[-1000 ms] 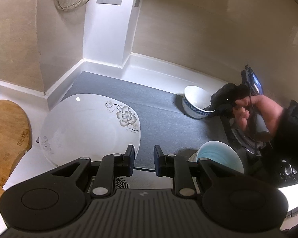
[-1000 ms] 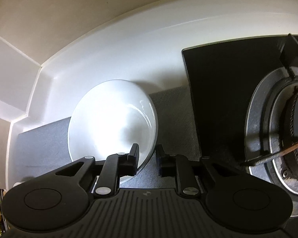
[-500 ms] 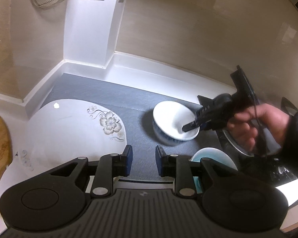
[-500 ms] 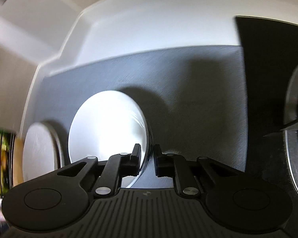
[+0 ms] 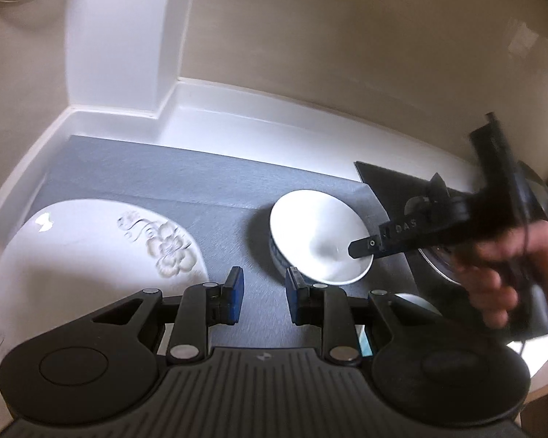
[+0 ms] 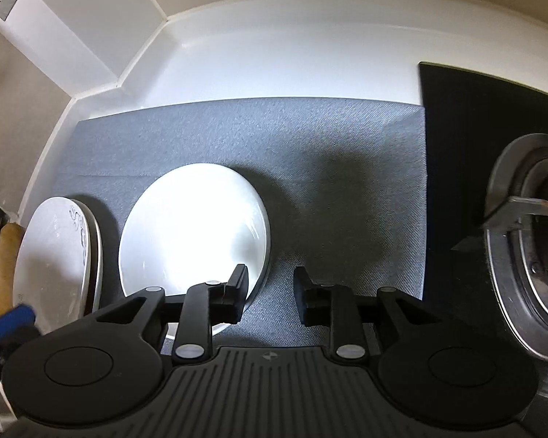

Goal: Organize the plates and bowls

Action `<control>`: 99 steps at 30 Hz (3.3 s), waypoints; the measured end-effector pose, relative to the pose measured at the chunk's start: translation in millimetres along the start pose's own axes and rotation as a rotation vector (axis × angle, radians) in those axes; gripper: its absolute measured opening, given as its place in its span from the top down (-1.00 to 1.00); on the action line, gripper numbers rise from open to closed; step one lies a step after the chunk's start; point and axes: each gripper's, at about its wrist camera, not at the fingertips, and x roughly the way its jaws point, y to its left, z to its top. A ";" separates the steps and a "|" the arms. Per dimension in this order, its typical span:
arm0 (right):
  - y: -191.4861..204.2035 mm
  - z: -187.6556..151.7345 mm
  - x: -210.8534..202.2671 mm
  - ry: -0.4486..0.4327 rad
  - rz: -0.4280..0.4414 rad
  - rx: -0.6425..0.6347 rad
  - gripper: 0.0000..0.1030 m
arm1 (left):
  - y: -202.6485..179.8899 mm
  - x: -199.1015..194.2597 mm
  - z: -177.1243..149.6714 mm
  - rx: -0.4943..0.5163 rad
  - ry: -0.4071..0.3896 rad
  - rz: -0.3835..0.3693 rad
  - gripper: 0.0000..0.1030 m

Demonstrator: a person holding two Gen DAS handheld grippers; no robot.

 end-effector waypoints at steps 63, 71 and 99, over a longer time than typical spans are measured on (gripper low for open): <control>18.9 -6.8 -8.4 -0.119 -0.152 0.061 0.88 | -12.2 94.9 26.5 0.135 0.080 -0.052 0.77; 14.1 -4.9 -6.1 -0.108 -0.091 -0.002 0.85 | -21.8 92.0 22.1 0.124 0.067 0.007 0.77; 24.3 -78.5 -137.6 -0.151 -0.020 -0.004 0.90 | -94.3 -44.3 -14.8 0.104 0.039 0.032 0.81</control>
